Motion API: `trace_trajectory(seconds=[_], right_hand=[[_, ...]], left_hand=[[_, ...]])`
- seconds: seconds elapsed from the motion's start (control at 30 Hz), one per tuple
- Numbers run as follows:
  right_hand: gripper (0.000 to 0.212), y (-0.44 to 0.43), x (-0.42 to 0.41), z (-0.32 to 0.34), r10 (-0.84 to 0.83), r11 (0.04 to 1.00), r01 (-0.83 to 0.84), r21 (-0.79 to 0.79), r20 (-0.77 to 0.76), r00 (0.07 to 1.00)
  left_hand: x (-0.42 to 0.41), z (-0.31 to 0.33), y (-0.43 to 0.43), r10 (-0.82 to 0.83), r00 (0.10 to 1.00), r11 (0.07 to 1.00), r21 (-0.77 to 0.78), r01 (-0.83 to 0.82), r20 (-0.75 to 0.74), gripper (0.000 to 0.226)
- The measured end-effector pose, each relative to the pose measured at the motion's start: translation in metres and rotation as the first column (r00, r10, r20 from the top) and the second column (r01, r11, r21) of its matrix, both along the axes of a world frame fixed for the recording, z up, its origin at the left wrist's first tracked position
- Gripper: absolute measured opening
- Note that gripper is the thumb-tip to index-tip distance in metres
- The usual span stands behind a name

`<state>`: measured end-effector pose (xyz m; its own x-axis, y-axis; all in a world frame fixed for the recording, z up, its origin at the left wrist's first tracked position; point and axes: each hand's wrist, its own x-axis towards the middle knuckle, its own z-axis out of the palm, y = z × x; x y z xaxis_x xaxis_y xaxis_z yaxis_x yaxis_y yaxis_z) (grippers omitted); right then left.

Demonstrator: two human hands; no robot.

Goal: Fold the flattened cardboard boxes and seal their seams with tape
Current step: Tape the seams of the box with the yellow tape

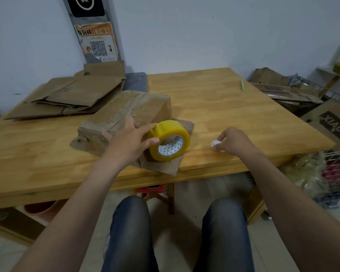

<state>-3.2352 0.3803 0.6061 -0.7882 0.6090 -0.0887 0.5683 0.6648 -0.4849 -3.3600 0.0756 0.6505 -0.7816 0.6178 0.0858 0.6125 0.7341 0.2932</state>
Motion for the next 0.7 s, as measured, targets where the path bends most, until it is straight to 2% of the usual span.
trace_trajectory(seconds=[0.07, 0.23, 0.4, 0.5, 0.7], right_hand=[[0.024, -0.008, -0.002, 0.009, -0.006, 1.000, 0.005, -0.014, -0.090, 0.996], [0.030, -0.037, -0.008, 0.042, -0.003, 0.984, -0.058, -0.166, -0.345, 0.938], [0.024, -0.066, -0.024, 0.066, -0.121, 0.887, -0.187, -0.423, -0.604, 0.788], [0.029, -0.080, -0.050, 0.083, -0.041, 0.870, -0.282, -0.404, -0.630, 0.775], [0.015, -0.123, -0.100, 0.105, 0.142, 0.861, -0.401, -0.313, -0.608, 0.781]], left_hand=[[0.003, 0.000, 0.000, 0.010, 1.000, 1.000, -0.005, -0.011, -0.018, 0.056], [0.008, 0.004, 0.001, 0.020, 0.999, 1.000, -0.003, -0.020, -0.031, 0.063], [0.010, 0.000, -0.001, 0.017, 0.998, 1.000, -0.002, -0.018, -0.061, 0.060], [0.012, -0.002, -0.005, 0.001, 0.997, 1.000, 0.000, -0.001, -0.079, 0.060], [0.013, -0.006, -0.019, -0.056, 0.987, 0.998, -0.009, 0.055, -0.148, 0.066]])
